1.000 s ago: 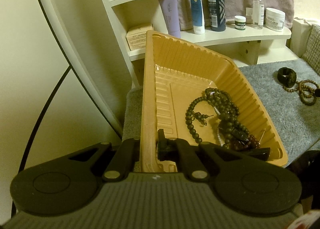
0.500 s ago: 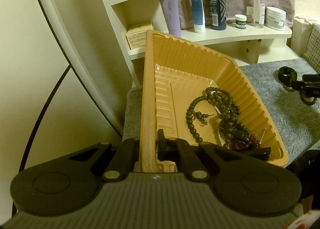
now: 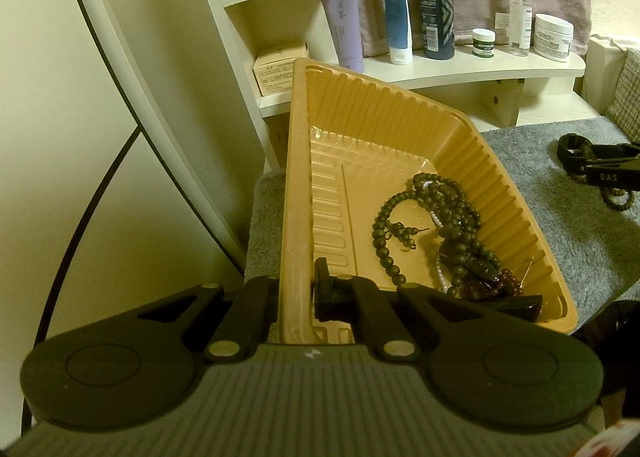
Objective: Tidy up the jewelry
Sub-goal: 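Grasp the black watch on the towel with the right tool, then carry the black watch into the orange tray and open the right tool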
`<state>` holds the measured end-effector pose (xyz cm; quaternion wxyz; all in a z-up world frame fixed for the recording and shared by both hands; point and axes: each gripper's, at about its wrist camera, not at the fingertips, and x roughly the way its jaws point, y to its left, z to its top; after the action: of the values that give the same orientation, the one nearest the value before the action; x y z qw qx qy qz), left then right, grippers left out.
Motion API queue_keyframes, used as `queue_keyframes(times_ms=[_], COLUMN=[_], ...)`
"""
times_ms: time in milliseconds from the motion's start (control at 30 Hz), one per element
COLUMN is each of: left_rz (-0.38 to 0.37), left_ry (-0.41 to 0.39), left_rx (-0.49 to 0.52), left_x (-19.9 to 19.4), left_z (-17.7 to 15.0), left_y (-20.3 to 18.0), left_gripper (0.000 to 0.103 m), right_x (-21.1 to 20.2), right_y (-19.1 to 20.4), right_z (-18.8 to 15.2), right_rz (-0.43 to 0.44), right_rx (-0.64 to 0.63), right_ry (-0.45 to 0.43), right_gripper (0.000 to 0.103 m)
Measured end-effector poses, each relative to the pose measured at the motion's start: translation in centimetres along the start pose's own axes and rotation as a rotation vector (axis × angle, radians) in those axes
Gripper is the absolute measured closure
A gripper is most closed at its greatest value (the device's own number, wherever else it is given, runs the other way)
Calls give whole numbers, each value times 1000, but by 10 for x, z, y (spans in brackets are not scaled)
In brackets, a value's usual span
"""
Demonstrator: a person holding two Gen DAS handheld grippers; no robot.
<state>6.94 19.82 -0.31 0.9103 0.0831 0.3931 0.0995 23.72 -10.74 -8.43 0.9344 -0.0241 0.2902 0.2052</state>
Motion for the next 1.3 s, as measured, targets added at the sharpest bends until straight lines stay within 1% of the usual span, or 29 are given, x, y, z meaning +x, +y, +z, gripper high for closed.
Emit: queue_keyframes(times_ms=[33,133,500,667,767,867,1000,1133,1200,1300], left_rz=[0,0,-1,0,0,1,0,0,0,-1], left_ry=[0,0,0,0,0,1,1,1,0,0], left_rx=[1,1,1,4,4,4,6,5,4,5], left_x=[0,0,0,-1,-1,-1,-2,-2,-3,-3], left_z=[0,0,0,1,1,1,2,3,3,3], left_y=[0,0,1,0,0,0,0,0,-1,-1], left_gripper=[101,101,100,100,100,100,100,100,100,100], right_x=[0,-1,-14,-22,-29,-39,-51,-56,-57,-54], right_y=[0,-2,-1,0,5,15,40,75,93,112], right_z=[0,-1,-4,2,10,20,34,40,38,34], right_rz=[-8,-11,-29,-28,-6,64,221,363,417,461], right_rx=[1,2,-36,-44,-51,-53,-82,-143,-184,-232], right_ry=[-3,-4,-32,-58,-79,-94,-105,-83,-65,-44], right_gripper=[50,54,55,55,55,55,55,55,55,55])
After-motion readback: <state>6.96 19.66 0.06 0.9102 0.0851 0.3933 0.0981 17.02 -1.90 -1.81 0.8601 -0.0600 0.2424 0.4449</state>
